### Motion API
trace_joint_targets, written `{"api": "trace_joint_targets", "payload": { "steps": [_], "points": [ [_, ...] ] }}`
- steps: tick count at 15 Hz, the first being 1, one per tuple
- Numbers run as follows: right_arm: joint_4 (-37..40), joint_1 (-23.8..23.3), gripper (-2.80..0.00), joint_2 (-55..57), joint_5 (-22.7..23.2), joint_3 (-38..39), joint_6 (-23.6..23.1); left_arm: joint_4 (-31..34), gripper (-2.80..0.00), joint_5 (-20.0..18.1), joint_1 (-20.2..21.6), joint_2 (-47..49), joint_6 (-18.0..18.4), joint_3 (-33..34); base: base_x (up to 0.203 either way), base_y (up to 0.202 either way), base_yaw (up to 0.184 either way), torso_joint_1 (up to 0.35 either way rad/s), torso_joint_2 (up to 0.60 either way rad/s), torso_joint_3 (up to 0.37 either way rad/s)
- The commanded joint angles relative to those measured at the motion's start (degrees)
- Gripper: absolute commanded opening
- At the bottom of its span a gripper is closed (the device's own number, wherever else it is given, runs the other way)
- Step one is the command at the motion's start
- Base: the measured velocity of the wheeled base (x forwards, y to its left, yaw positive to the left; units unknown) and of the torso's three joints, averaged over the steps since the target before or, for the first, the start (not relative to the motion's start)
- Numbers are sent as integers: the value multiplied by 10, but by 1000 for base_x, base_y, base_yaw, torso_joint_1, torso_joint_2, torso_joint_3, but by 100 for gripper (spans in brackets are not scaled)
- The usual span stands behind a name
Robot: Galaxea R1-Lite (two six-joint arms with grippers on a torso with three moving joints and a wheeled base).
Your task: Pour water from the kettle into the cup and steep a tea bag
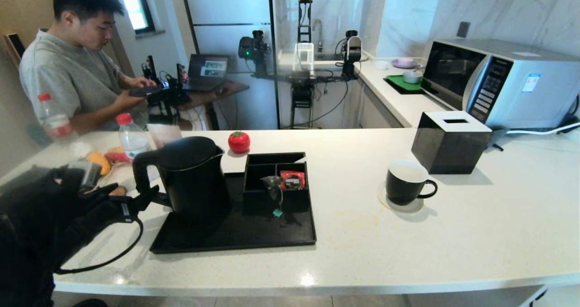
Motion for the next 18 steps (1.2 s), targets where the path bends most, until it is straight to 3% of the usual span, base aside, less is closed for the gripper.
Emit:
{"api": "trace_joint_targets", "payload": {
  "steps": [1,18],
  "points": [
    [0,0,-280,1,0,0,0,-28,0,-1,-7,22,0,-10,0,0,0,0,0,0],
    [0,0,-280,1,0,0,0,-28,0,-1,-16,34,-1,-62,0,0,0,0,0,0]
  ]
}}
